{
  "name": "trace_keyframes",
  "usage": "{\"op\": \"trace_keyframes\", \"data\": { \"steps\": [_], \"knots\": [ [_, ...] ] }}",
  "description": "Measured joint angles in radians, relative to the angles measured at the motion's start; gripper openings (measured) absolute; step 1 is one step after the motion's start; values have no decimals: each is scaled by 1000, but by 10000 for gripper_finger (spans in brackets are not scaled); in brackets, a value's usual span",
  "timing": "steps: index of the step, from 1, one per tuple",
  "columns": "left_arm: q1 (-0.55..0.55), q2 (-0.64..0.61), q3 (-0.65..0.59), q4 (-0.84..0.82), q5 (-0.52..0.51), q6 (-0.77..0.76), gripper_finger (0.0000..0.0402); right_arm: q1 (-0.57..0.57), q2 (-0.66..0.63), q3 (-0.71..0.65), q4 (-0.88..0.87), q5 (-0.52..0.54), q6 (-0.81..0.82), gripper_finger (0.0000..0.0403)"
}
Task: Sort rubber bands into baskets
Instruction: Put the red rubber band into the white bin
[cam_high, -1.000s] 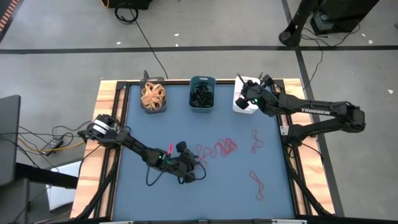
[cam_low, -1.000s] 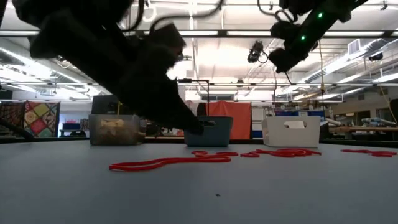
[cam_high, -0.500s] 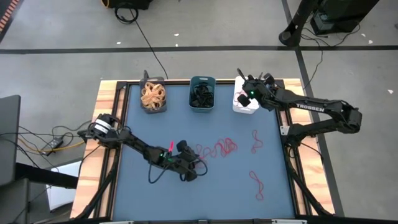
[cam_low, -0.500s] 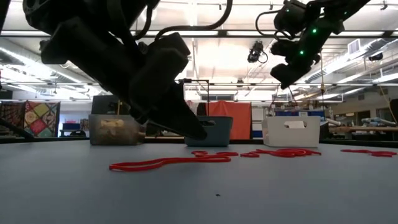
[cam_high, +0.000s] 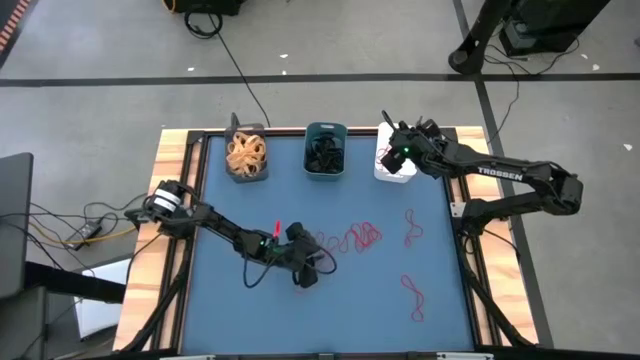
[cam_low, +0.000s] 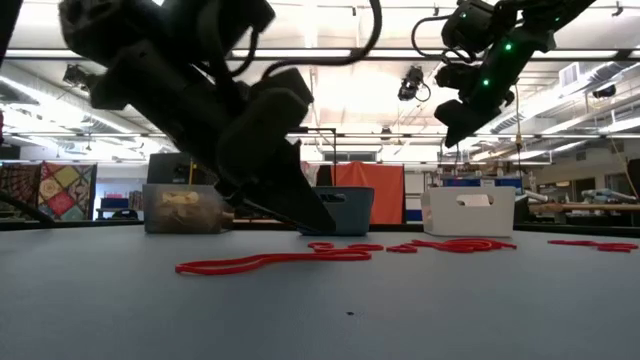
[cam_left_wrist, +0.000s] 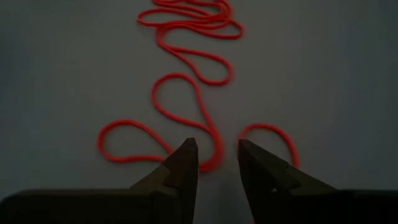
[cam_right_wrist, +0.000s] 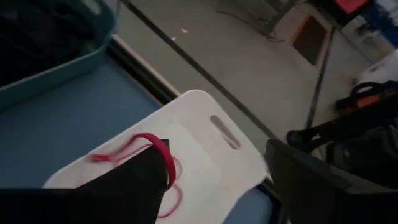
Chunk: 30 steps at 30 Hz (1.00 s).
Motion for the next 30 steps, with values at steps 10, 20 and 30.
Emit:
{"op": "trace_keyframes", "data": {
  "steps": [10, 20, 30],
  "knots": [
    [65, 0, 0, -5, 93, 122, 120, -25, -26, 0, -19, 19, -4, 287],
    [69, -2, 2, -69, 164, 261, 119, -80, -30, 0, -33, -23, -9, 284],
    [89, -5, 33, -175, 175, 291, 86, -70, -30, 0, -33, -270, -25, 284]
  ]
}}
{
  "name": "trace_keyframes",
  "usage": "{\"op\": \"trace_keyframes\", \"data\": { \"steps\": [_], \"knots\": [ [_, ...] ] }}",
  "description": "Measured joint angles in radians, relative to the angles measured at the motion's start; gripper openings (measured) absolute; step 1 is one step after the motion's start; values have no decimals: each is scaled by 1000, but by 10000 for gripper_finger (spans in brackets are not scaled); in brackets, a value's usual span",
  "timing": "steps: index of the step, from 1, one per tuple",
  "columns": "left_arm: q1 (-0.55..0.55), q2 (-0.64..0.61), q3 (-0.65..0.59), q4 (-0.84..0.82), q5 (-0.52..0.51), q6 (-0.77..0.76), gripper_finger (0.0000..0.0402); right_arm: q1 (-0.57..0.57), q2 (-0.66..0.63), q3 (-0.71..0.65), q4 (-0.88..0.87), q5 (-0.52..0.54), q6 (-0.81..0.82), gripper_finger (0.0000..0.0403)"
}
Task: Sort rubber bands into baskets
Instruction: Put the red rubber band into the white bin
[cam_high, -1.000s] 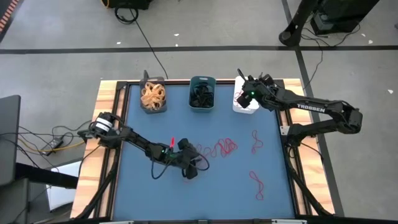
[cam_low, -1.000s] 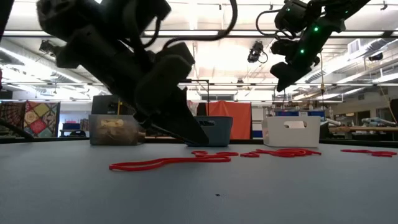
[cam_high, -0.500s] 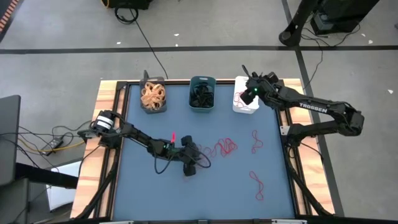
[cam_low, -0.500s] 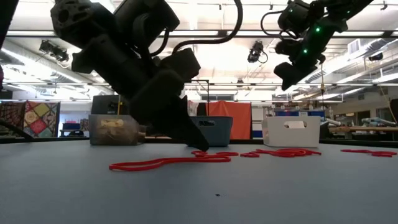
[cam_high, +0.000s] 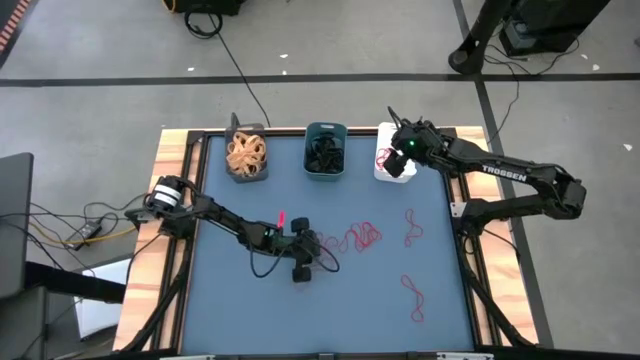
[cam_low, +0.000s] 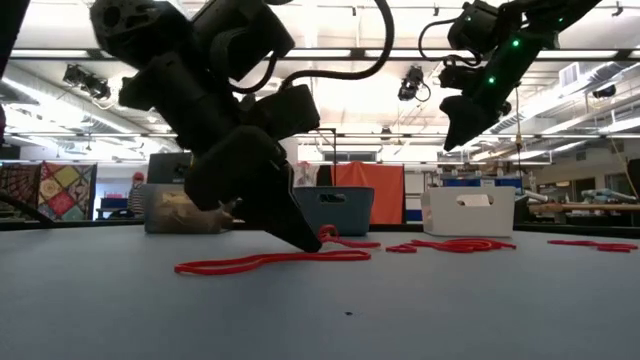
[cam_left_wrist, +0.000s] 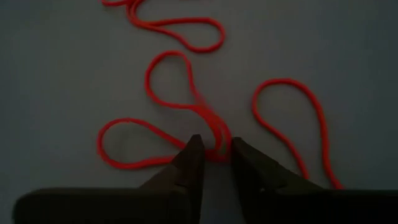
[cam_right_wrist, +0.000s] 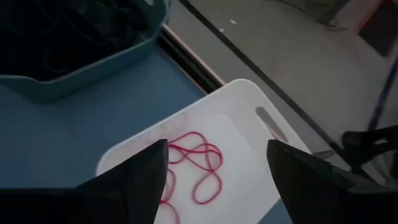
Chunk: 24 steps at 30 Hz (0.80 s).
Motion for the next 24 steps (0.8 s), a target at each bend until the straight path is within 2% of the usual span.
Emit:
{"op": "trace_keyframes", "data": {
  "steps": [6, 8, 10, 13, 18, 24],
  "knots": [
    [17, 2, 41, -71, 12, -24, 14, 30, 0, 0, -1, -9, 43, 284],
    [18, 3, 50, -77, 13, -26, 9, 46, 0, 0, -6, -21, 65, 283],
    [17, 5, 62, -84, 5, -26, 8, 67, 0, 0, -28, -70, 95, 280],
    [16, 7, 93, -116, -10, -26, 4, 114, 1, -30, -12, -201, 123, 276],
    [16, 1, 192, -252, -26, -26, 3, 235, 2, -129, 131, -401, 118, 265],
    [10, 0, 322, -417, -28, -16, 2, 414, 2, -250, 406, -430, 139, 246]
  ]
}}
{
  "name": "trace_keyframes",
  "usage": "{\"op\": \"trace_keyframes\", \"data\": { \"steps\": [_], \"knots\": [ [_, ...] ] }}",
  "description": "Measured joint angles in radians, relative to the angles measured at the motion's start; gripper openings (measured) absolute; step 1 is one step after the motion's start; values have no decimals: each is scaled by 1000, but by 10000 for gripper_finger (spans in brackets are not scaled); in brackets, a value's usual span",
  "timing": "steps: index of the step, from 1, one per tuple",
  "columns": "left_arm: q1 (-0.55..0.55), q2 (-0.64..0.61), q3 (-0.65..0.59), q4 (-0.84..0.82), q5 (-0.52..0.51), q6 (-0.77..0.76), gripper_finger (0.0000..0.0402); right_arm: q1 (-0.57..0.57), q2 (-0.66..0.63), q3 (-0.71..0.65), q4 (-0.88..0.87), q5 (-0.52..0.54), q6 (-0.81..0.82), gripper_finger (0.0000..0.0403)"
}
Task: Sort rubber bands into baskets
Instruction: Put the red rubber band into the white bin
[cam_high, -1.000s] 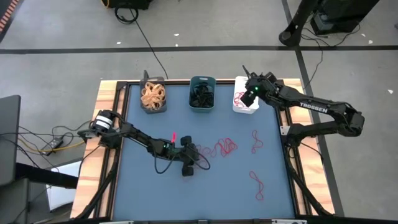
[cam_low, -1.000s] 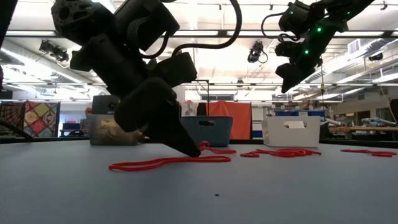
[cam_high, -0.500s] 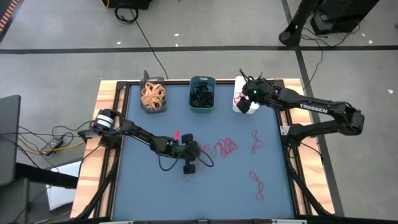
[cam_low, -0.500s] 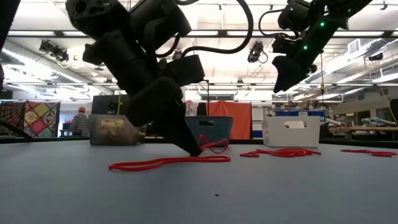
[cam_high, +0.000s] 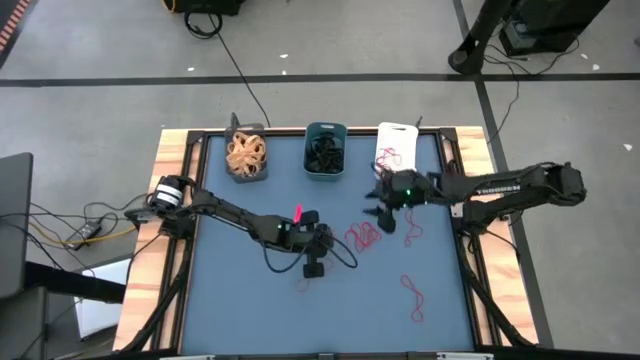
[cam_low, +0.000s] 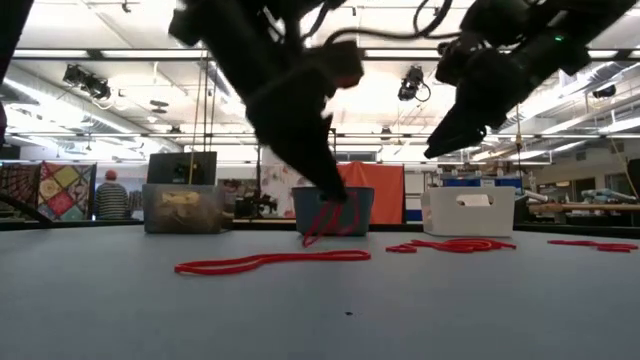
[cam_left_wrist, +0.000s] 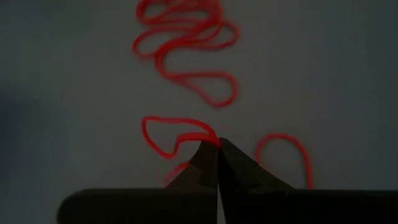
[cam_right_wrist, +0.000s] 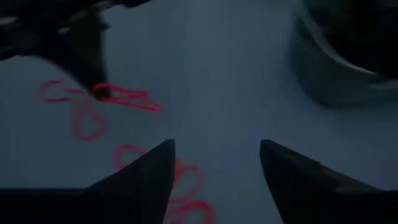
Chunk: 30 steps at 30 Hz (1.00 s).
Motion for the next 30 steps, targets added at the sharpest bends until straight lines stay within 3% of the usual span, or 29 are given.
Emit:
{"op": "trace_keyframes", "data": {
  "steps": [8, 14, 22, 30],
  "knots": [
    [-13, -2, 149, -42, 11, 96, 2, 166, 9, -163, 318, 0, 1, 228],
    [-5, -2, 202, 15, 74, 122, 1, 239, 19, -230, 475, -1, -54, 225],
    [11, -2, 217, 85, 136, 147, 1, 279, 26, -235, 618, -1, -134, 237],
    [26, -2, 218, 125, 137, 146, 1, 315, 26, -235, 640, -39, -194, 228]
  ]
}}
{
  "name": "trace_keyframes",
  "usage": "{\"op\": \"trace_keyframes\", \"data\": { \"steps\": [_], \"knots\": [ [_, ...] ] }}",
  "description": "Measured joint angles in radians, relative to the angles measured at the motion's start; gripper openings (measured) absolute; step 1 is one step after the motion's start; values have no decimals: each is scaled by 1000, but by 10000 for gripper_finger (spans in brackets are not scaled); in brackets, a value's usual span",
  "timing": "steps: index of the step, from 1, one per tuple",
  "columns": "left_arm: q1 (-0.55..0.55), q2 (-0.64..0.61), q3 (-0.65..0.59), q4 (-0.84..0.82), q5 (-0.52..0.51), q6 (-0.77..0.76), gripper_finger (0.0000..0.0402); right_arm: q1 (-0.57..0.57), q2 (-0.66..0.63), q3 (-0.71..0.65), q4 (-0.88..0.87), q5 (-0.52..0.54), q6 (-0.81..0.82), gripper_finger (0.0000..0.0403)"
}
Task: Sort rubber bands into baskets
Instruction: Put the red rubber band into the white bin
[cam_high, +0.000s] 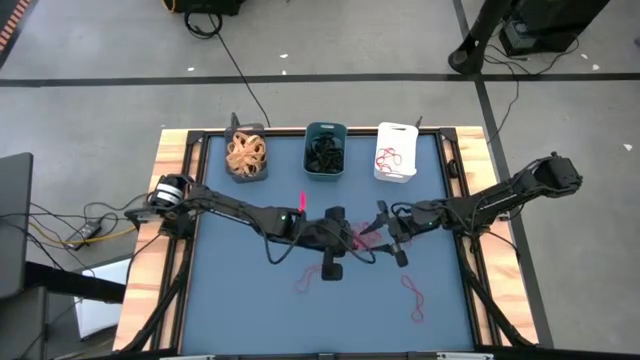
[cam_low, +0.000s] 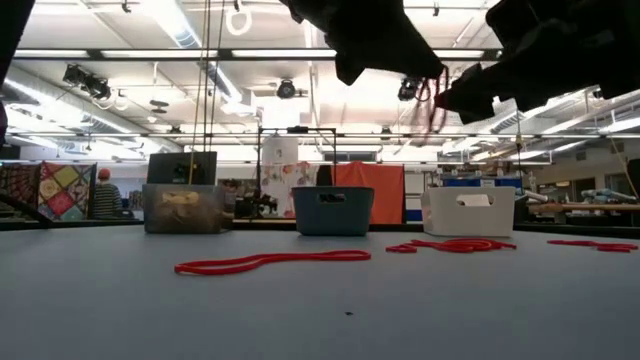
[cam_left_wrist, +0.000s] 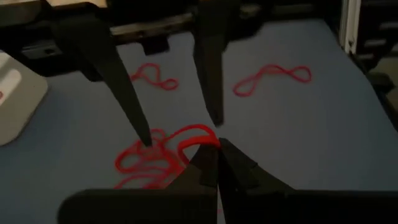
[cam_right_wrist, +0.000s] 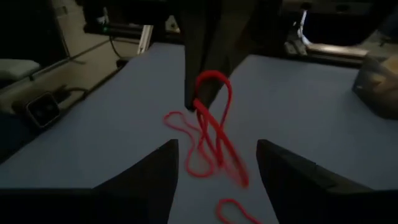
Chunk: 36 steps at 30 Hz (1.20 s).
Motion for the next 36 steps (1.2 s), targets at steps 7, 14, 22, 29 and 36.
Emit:
{"op": "trace_keyframes", "data": {
  "steps": [7, 14, 22, 29, 36],
  "knots": [
    [24, 0, 0, 40, 22, -8, 1, 3, 0, 0, 56, 22, -1, 155],
    [44, 0, 0, 31, 28, -133, 10, 2, 0, 0, 52, 30, 29, 17],
    [66, -1, -1, -80, 29, -213, 109, -12, -4, 2, 63, 289, 78, 7],
    [59, -1, -12, -211, 30, -308, 139, -73, -49, 2, 57, 534, 14, 7],
    [24, -1, -51, -209, 30, -323, 140, -187, -142, 2, 57, 690, -113, 7]
  ]
}}
